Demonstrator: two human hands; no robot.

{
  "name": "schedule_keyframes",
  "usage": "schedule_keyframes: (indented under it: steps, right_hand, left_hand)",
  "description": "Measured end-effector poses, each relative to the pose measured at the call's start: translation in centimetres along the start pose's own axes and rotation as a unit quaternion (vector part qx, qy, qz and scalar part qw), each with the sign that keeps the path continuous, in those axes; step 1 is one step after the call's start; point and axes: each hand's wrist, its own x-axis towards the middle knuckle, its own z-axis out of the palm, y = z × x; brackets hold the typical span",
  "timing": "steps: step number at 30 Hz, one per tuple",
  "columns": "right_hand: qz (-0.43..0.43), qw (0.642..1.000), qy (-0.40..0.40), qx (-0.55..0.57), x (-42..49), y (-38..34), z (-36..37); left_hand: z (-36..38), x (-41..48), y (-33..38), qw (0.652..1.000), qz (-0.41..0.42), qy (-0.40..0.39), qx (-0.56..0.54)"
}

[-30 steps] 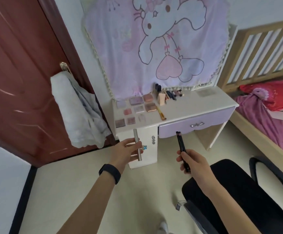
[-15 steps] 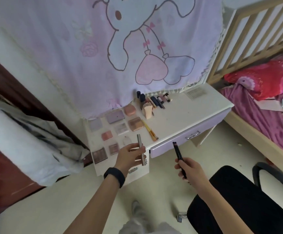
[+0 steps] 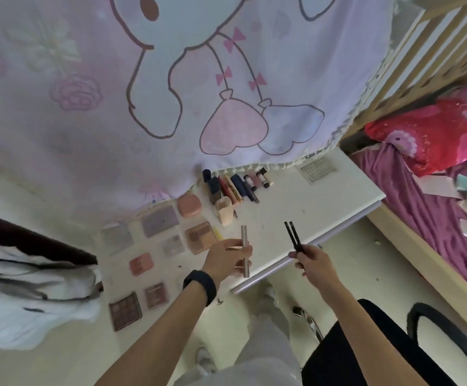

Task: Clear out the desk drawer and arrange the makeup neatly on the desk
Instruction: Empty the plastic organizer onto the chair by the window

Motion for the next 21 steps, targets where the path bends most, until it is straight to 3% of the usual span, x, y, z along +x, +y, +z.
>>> schedule_keyframes:
  steps: [14,17,21]
  right_hand:
    - [0.053,0.994,-0.038,-0.086,25.6,-7.4,0.0]
    - [0.013,0.986,-0.047,-0.157,27.7,-8.6,0.8]
    - [-0.075,0.947,-0.058,-0.306,28.6,-9.3,2.1]
  left_hand:
    - [9.0,11.7,4.5,0.989,-0.096,0.084,-0.076]
    - [9.8,12.9,4.3,0.985,-0.108,0.098,-0.088]
    - [10.0,13.8,4.3,0.984,-0.111,0.105,-0.092]
